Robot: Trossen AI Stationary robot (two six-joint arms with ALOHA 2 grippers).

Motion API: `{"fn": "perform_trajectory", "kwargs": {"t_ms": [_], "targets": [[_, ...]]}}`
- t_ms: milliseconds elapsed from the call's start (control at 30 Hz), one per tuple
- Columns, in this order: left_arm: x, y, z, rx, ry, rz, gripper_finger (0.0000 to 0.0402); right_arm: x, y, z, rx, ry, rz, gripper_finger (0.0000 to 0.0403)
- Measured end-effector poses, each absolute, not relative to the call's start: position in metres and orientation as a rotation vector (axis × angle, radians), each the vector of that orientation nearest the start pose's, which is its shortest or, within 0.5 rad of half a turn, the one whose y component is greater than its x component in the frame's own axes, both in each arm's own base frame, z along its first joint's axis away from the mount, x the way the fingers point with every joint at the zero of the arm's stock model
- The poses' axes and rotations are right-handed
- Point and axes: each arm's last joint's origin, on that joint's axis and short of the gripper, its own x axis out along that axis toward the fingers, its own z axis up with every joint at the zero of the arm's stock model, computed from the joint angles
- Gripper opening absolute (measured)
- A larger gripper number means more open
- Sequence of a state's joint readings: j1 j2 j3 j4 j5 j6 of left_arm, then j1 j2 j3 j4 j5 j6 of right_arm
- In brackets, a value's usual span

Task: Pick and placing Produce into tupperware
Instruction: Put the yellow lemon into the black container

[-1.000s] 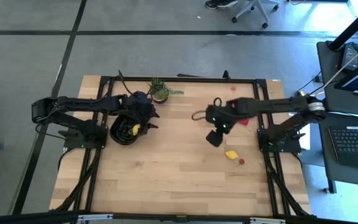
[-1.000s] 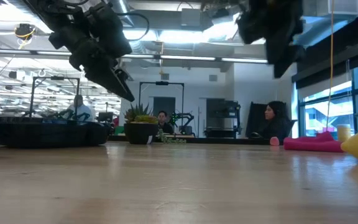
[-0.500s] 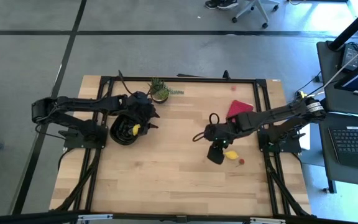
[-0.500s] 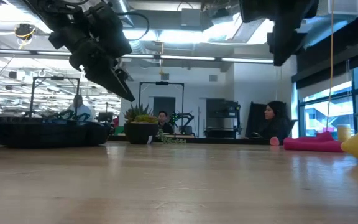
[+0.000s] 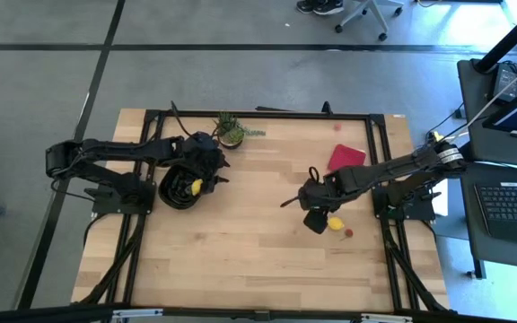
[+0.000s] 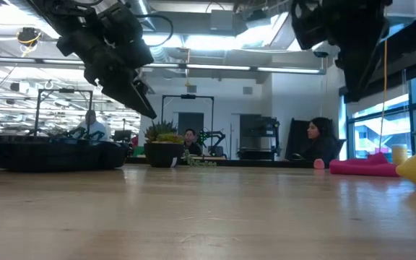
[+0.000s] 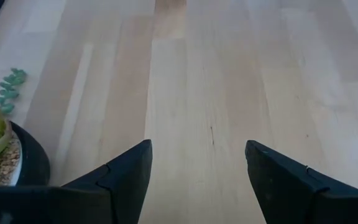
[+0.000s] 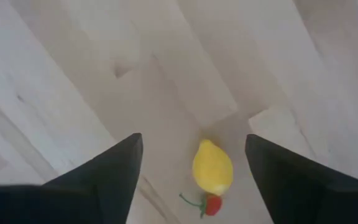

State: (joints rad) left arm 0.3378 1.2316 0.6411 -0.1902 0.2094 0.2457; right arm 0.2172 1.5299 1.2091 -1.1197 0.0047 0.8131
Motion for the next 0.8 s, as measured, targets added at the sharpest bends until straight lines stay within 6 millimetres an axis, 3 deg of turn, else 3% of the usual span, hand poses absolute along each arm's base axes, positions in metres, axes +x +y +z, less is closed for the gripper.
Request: {"fn": "perform_trajectory", "kwargs": {"t_ms": [433,800], "targets": [[0.226,0.073,0.198,0.025,0.762,0.036,0.0249,0.271,0.077,0.211,0.428,1.687,-0.443,0.0323],[0.226,0.073,0.198,0.023,0.762,0.037,0.0249,0.265,0.116,0.2,0.355,1.696,-0.379,0.0323]]}}
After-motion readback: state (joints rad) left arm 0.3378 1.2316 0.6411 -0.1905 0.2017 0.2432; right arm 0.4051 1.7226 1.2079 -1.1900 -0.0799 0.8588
